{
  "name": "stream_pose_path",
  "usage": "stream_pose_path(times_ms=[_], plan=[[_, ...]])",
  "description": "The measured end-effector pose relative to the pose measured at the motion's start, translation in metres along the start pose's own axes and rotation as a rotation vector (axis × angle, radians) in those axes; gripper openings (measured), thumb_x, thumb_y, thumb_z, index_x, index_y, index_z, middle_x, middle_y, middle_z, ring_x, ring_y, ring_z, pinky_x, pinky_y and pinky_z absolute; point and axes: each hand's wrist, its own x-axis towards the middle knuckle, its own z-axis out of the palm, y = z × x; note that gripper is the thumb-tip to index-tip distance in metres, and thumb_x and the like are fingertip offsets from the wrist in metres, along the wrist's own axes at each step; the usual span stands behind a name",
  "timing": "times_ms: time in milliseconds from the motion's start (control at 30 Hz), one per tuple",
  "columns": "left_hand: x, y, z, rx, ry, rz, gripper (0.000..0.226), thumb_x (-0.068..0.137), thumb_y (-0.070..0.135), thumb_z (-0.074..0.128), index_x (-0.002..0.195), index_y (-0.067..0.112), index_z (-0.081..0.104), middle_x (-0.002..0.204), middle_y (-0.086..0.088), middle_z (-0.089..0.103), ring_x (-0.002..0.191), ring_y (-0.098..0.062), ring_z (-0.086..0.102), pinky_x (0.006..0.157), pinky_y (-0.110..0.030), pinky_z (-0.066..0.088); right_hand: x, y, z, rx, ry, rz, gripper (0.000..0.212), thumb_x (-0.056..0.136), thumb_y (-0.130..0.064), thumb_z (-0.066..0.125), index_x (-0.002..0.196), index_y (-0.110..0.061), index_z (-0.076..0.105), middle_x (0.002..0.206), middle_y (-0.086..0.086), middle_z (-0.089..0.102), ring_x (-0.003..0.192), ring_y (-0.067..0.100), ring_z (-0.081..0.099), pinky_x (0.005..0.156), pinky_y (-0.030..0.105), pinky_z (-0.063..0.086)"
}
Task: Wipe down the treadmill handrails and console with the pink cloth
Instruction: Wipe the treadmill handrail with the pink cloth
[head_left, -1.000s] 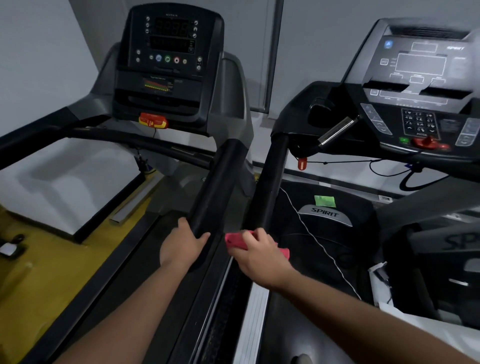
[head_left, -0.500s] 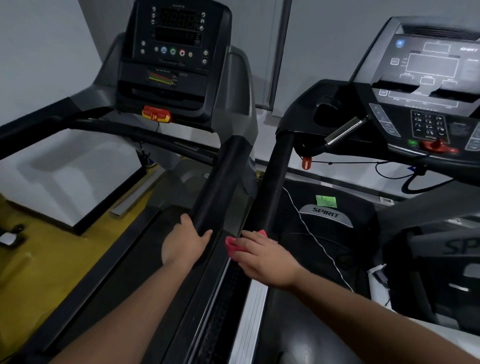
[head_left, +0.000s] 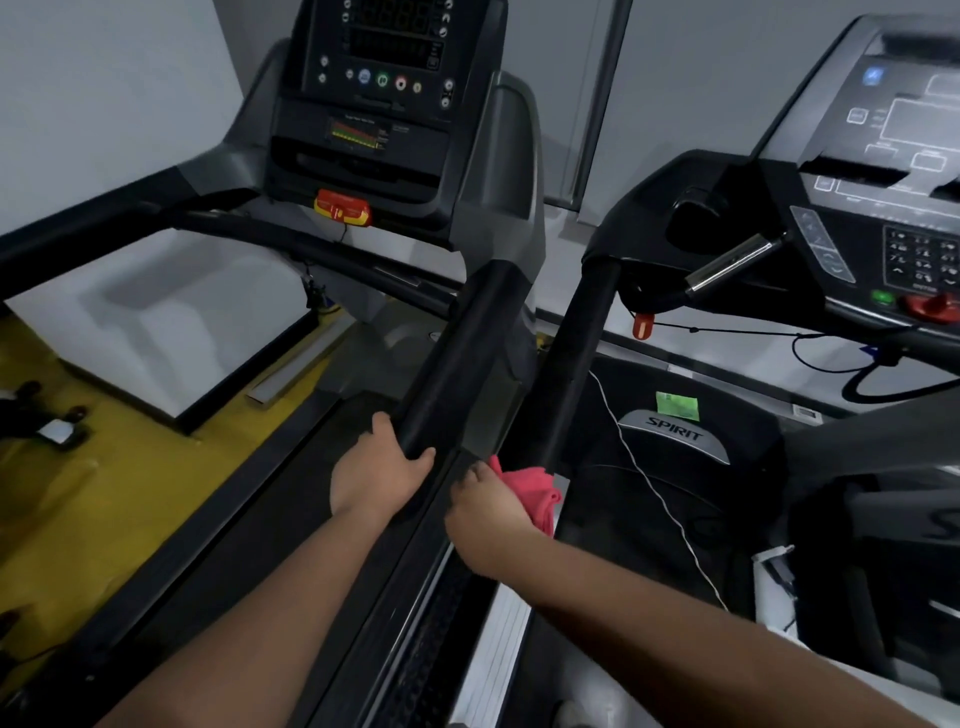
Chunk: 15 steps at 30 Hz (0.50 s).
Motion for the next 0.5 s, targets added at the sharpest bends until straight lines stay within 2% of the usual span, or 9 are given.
stream_pose_path(times_ms=[33,100,133,200,267,333,367,433,500], plan=[[0.0,0.001,-0.001,0.007,0.004,0.001,0.062,0.086,0.056,0.056,0.127,0.014,0.037,0.105,-0.008,0.06,0.083,-0.023,0.061,0.058,-0.03,0.045,-0.004,0.003,0.008,0.076,0.123,-0.03,0.034,0.091,-0.02,0.048,0.122,-0.009,0.056,0.122,0.018,0.055,0.113,0.037,0.05,0.103,0.048,0.033],[0.001,0.003,-0.002,0.011,0.009,-0.005,0.061,0.086,0.056,0.056,0.125,0.014,0.037,0.105,-0.008,0.06,0.08,-0.021,0.059,0.057,-0.03,0.044,-0.011,0.018,0.025,0.39,0.365,-0.056,0.022,0.078,-0.018,0.054,0.095,-0.011,0.065,0.092,0.013,0.063,0.087,0.035,0.061,0.084,0.042,0.047],[0.001,0.003,-0.002,0.012,0.01,-0.01,0.06,0.085,0.056,0.057,0.124,0.014,0.037,0.105,-0.008,0.059,0.077,-0.02,0.056,0.057,-0.03,0.043,-0.014,0.028,0.034,0.546,0.446,-0.061,0.02,0.075,-0.021,0.053,0.088,-0.013,0.066,0.086,0.009,0.063,0.08,0.032,0.063,0.078,0.038,0.05],[0.0,0.004,-0.002,0.017,0.014,-0.017,0.059,0.086,0.055,0.056,0.124,0.014,0.037,0.104,-0.008,0.058,0.074,-0.019,0.051,0.057,-0.03,0.042,-0.021,0.044,0.044,0.744,0.466,-0.063,0.024,0.078,-0.028,0.05,0.09,-0.018,0.068,0.091,0.0,0.066,0.084,0.021,0.063,0.083,0.03,0.048],[-0.001,0.005,-0.001,0.036,0.02,-0.016,0.058,0.087,0.055,0.054,0.124,0.013,0.037,0.104,-0.009,0.058,0.072,-0.018,0.05,0.055,-0.03,0.041,-0.02,0.049,0.044,0.817,0.469,-0.003,0.025,0.079,-0.032,0.05,0.087,-0.02,0.07,0.087,-0.002,0.067,0.081,0.017,0.063,0.086,0.028,0.048],[-0.003,0.007,-0.002,0.059,0.021,-0.019,0.058,0.088,0.055,0.053,0.125,0.012,0.037,0.104,-0.009,0.058,0.072,-0.019,0.049,0.052,-0.03,0.038,-0.011,0.043,0.036,0.707,0.488,0.106,0.026,0.077,-0.033,0.051,0.08,-0.015,0.069,0.076,0.004,0.065,0.071,0.025,0.062,0.083,0.034,0.051],[-0.003,0.007,-0.002,0.063,0.022,-0.019,0.059,0.088,0.055,0.052,0.125,0.012,0.037,0.104,-0.01,0.058,0.071,-0.019,0.049,0.051,-0.03,0.037,-0.005,0.039,0.028,0.621,0.439,0.146,0.027,0.08,-0.032,0.051,0.085,-0.013,0.069,0.082,0.009,0.065,0.076,0.029,0.063,0.086,0.037,0.05],[-0.003,0.006,-0.001,0.054,0.022,-0.012,0.059,0.088,0.055,0.052,0.126,0.012,0.037,0.103,-0.009,0.058,0.072,-0.019,0.051,0.051,-0.03,0.037,0.002,0.03,0.013,0.424,0.24,0.179,0.034,0.09,-0.03,0.047,0.11,-0.009,0.063,0.11,0.016,0.061,0.1,0.032,0.058,0.1,0.04,0.038],[-0.002,0.003,0.0,0.038,0.015,-0.007,0.06,0.088,0.056,0.053,0.126,0.012,0.037,0.103,-0.009,0.059,0.075,-0.021,0.057,0.053,-0.03,0.042,0.003,0.023,0.006,0.269,0.126,0.172,0.038,0.094,-0.028,0.044,0.125,-0.008,0.055,0.124,0.017,0.054,0.111,0.034,0.051,0.104,0.044,0.031]])
